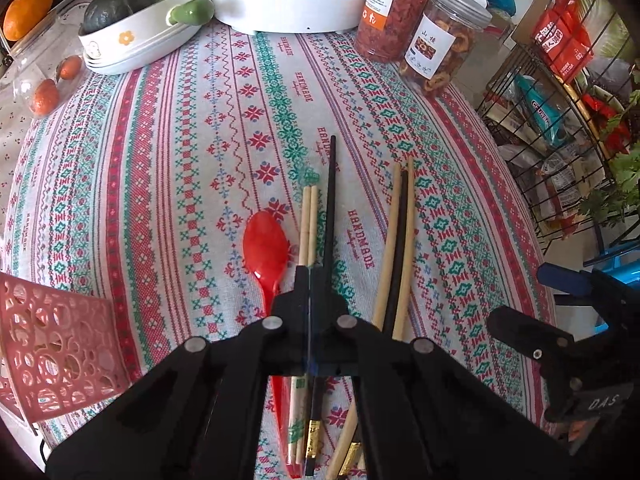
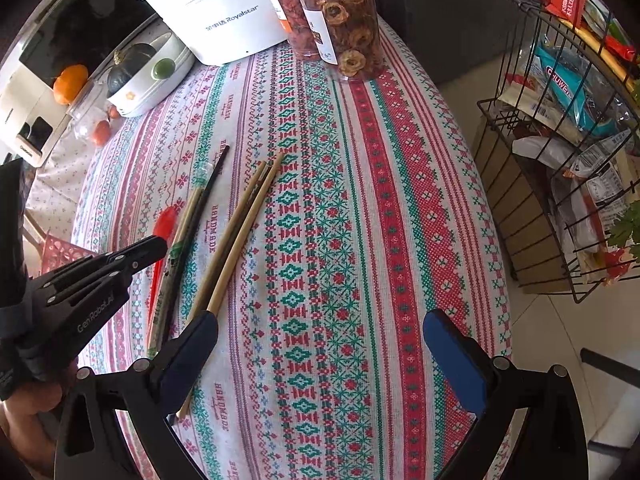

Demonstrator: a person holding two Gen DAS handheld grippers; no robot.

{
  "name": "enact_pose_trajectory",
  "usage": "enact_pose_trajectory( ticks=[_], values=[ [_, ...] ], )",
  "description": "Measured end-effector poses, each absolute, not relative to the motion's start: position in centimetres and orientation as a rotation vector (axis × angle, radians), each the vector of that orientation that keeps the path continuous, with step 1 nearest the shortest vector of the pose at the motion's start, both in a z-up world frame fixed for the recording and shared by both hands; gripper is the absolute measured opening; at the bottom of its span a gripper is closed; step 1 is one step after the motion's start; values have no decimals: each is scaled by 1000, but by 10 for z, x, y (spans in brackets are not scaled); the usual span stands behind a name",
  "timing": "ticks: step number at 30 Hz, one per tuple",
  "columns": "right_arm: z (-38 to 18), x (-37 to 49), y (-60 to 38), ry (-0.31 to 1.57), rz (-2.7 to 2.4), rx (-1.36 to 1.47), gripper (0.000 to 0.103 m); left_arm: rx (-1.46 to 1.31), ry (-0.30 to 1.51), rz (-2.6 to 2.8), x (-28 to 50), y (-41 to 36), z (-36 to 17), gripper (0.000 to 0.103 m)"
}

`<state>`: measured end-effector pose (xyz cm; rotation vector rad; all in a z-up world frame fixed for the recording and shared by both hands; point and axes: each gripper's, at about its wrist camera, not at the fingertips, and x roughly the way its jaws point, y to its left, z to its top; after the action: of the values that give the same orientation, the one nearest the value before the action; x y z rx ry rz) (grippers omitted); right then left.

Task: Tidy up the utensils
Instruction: 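Move the left tool to the paper-wrapped chopsticks and grasp them, then lift the wrapped chopsticks off the table with the left tool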

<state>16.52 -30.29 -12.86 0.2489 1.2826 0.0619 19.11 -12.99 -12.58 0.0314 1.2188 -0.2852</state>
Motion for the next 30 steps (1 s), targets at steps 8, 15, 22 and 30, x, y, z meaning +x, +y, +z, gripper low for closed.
enact_pose_trajectory(
  ticks=[8,15,22,30],
  values=[
    [-133,164,-306,1296,63,290,103,16,1271,-260,208,-134,-143,1],
    [-134,165,-311,1295,73,305,103,19,1285,-241,226,-146,-147,32],
    [-131,167,-306,1292,91,300,103,138,1264,-242,226,-170,-149,11],
    [-125,163,-303,1282,93,316,103,66,1143,-296,187,-146,-108,11]
  ],
)
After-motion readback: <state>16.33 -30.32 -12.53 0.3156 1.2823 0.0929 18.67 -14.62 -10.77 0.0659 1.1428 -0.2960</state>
